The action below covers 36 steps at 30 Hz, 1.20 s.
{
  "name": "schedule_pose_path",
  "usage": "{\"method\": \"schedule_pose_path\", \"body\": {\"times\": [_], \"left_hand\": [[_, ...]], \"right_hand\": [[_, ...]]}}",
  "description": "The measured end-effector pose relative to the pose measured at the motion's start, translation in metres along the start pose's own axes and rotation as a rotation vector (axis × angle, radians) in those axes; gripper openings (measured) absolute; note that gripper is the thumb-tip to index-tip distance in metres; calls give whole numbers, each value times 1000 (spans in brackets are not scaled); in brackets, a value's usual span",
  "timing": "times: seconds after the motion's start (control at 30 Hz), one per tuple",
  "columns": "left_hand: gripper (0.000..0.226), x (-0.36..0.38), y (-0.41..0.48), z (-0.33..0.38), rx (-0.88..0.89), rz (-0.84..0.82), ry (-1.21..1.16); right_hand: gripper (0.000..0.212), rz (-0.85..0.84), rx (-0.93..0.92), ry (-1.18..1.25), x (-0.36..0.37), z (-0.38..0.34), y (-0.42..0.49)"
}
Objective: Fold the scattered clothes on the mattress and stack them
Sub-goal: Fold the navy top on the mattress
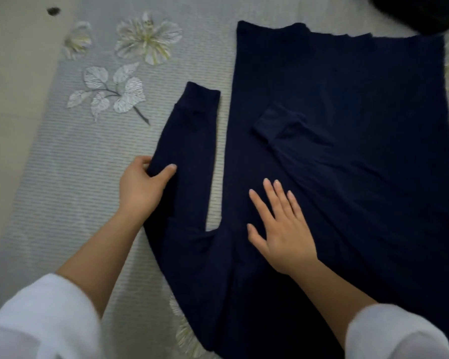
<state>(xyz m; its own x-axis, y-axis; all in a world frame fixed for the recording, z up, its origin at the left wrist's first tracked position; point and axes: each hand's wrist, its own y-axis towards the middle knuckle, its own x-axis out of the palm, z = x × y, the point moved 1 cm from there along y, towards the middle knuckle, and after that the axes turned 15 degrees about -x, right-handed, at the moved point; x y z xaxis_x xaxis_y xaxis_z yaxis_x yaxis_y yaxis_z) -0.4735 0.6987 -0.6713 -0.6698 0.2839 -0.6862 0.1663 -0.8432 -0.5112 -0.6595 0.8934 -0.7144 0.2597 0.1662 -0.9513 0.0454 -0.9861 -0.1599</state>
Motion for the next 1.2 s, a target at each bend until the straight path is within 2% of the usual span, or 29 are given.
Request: {"method": "schedule_pose_path", "body": {"times": [0.07, 0.2, 0.3, 0.37, 0.43, 0.5, 0.53, 0.57, 0.6, 0.63, 0.7, 0.73, 0.77, 0.87, 0.93, 1.0, 1.03, 1.2], "left_hand": [[17, -4, -2, 6, 24, 35, 7], [19, -42, 1, 10, 35, 393, -172], [8, -67, -5, 19, 109, 496, -303], [8, -61, -18, 31, 254, 374, -280], [19, -42, -35, 41, 415, 9, -62], [24, -22, -47, 40, 429, -389, 279], [21, -15, -48, 36, 413, -482, 354], [14, -12, -47, 32, 404, -468, 320], [7, -12, -45, 29, 382, -380, 213], [3, -13, -38, 25, 350, -211, 96], [12, -15, -22, 18, 247, 122, -37], [21, -14, -11, 12, 162, 170, -43], [33, -12, -1, 9, 44, 124, -41], [72, -5, 7, 11, -299, -243, -139], [57, -1, 5, 15, -334, -361, -124], [26, 1, 1, 17, -279, -339, -183], [18, 1, 0, 17, -262, -289, -247], [9, -38, 4, 0, -251, -28, -763]], "right_hand": [[66, 5, 4, -7, -1, 0, 0], [65, 9, 9, -20, -1, -2, 1], [64, 13, 7, -24, -2, -3, 1], [64, 11, 6, -26, -2, -3, 1], [64, 8, 8, -34, -2, -4, 1], [64, 5, 10, -37, -2, -4, 2], [64, 6, 11, -36, -2, -4, 2], [64, 8, 11, -37, -1, -4, 2], [64, 11, 11, -38, -1, -4, 2], [64, 17, 12, -39, -2, -4, 2], [64, 23, 9, -38, -1, -4, 2], [64, 22, 5, -38, -1, -4, 3], [64, 23, 2, -38, -1, -4, 3], [64, 32, 2, -34, 0, -3, 2], [64, 30, 1, -28, 0, -3, 2], [65, 13, 2, -36, -1, -3, 3], [65, 1, 7, -41, -1, -3, 3], [66, -61, 30, -59, -9, -8, 4]]}}
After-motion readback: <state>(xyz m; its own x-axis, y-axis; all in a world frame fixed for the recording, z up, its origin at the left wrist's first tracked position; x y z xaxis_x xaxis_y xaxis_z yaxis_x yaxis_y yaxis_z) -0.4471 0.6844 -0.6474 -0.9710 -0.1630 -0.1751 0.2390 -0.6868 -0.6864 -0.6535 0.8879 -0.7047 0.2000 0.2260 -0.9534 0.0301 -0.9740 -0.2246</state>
